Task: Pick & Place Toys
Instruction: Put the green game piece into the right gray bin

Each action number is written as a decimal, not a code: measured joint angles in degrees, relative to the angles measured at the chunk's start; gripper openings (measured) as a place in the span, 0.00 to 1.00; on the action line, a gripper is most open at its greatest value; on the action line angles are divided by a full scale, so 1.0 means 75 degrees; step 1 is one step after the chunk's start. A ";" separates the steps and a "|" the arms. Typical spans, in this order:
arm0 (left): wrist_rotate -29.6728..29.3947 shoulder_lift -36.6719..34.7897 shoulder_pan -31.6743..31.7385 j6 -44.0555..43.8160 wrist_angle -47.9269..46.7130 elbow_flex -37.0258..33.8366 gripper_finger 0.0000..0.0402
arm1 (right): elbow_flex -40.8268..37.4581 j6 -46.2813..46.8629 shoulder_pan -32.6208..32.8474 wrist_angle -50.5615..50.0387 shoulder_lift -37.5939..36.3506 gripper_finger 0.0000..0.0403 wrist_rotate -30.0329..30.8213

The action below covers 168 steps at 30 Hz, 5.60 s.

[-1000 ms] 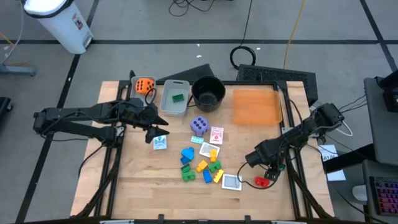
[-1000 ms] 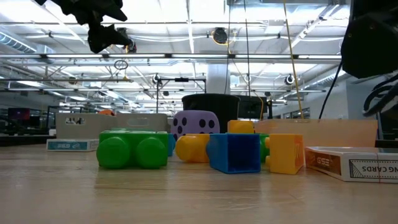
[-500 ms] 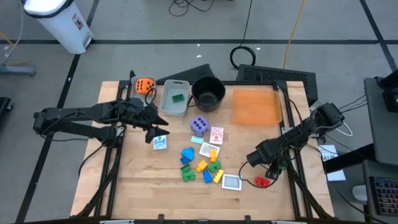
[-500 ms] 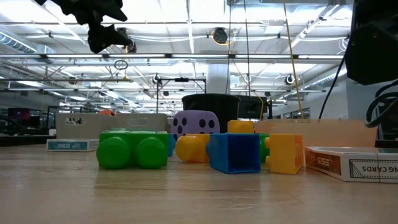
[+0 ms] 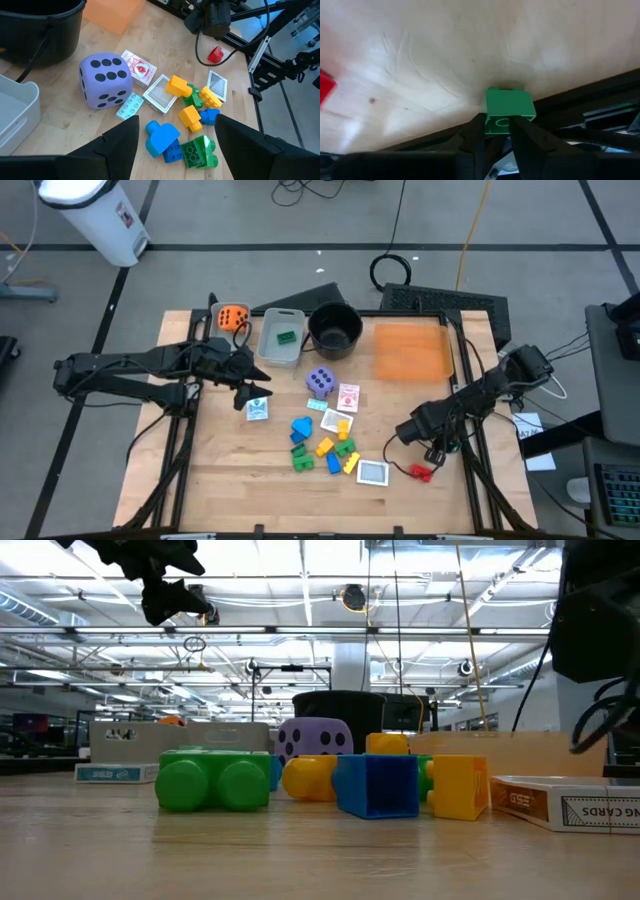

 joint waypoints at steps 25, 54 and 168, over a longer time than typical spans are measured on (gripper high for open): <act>-0.0003 0.0003 -0.0002 -0.0043 -0.0026 0.0000 0.66 | 0.0831 -0.0350 -0.1690 0.0541 -0.0471 0.19 0.1314; -0.0006 0.0003 0.0003 -0.0082 -0.0070 0.0003 0.66 | 0.0850 0.0060 -0.2177 0.5316 -0.2911 0.21 0.0555; 0.1202 0.0670 0.0516 -0.0109 0.1779 0.0000 0.66 | -0.0122 0.2839 -0.1532 0.4876 -0.3174 0.36 0.4541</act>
